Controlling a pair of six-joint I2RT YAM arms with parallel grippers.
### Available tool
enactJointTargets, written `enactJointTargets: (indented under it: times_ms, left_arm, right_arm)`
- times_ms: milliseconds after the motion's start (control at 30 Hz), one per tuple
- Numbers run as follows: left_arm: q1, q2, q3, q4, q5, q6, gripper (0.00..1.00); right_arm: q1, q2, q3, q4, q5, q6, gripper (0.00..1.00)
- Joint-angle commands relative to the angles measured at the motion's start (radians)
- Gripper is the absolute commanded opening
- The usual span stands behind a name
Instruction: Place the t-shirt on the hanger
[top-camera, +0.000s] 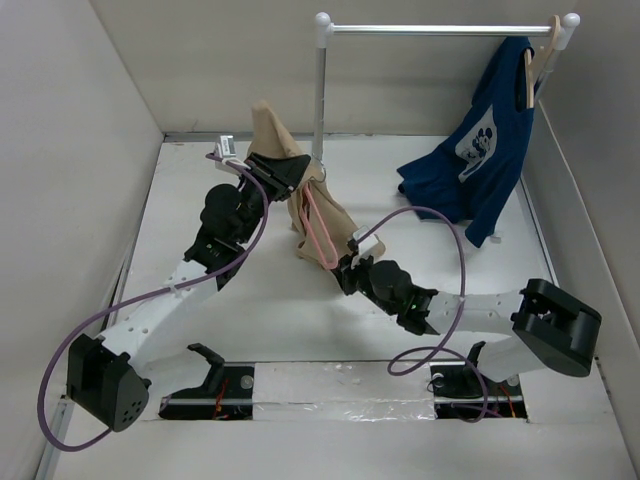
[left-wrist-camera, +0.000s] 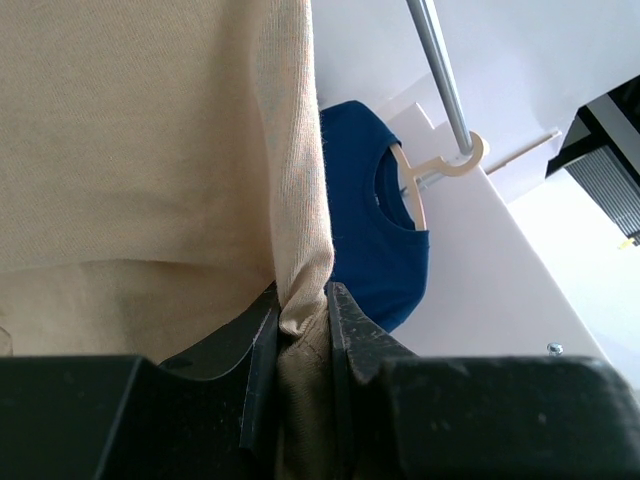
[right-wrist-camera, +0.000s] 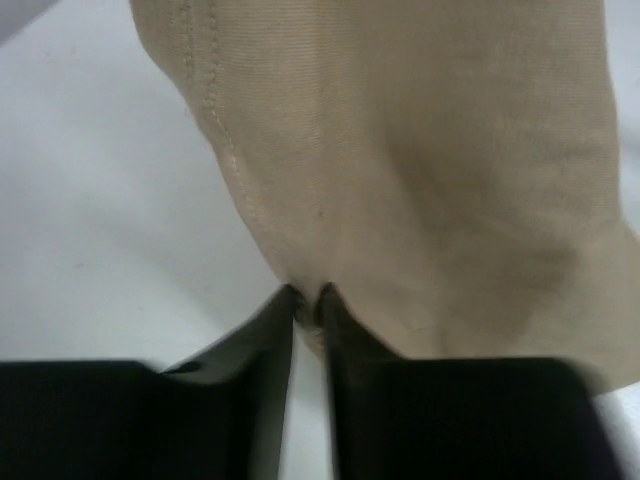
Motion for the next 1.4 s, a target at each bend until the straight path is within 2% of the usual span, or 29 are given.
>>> enactJointTargets:
  times_ms: [0,33,100,200,333,533,633,800,933,1100,1367]
  left_arm:
    - [0.003,-0.042,-0.007,0.093,0.021,-0.013,0.0]
    - [0.003,-0.044,-0.012,0.095,0.013,-0.011,0.0]
    - [0.003,-0.042,-0.013,0.093,0.005,-0.008,0.0]
    - [0.042,-0.035,-0.027,0.134,0.019,-0.017,0.0]
    - [0.083,-0.019,-0.022,0.181,-0.019,0.016,0.0]
    - [0.125,0.033,0.013,0.276,-0.027,0.006,0.0]
    - [0.125,0.062,0.03,0.309,-0.042,0.01,0.0]
    - [0.137,0.096,0.033,0.345,-0.044,0.013,0.0]
    - [0.137,0.114,-0.005,0.398,0.011,0.001,0.0]
    - [0.137,0.12,-0.074,0.427,0.094,-0.03,0.0]
    - [0.114,0.126,-0.157,0.477,0.12,-0.072,0.0]
  right_arm:
    - [0.009,-0.005,0.019,0.169,0.062,0.003,0.08]
    - [0.02,-0.017,0.013,0.168,0.069,0.012,0.0]
    - [0.02,-0.072,-0.003,0.143,0.092,0.028,0.0]
    - [0.029,-0.197,-0.035,0.038,0.044,0.061,0.0]
    - [0.051,-0.383,-0.059,-0.289,-0.022,0.152,0.0]
    - [0.06,-0.577,-0.087,-0.574,-0.163,0.221,0.0]
    - [0.069,-0.644,-0.073,-0.688,-0.209,0.229,0.0]
    - [0.069,-0.761,-0.023,-0.768,-0.244,0.238,0.0]
    - [0.069,-0.798,0.055,-0.84,-0.261,0.233,0.0]
    - [0.069,-0.804,0.195,-0.869,-0.208,0.212,0.0]
    - [0.069,-0.563,0.491,-0.836,-0.29,0.15,0.0]
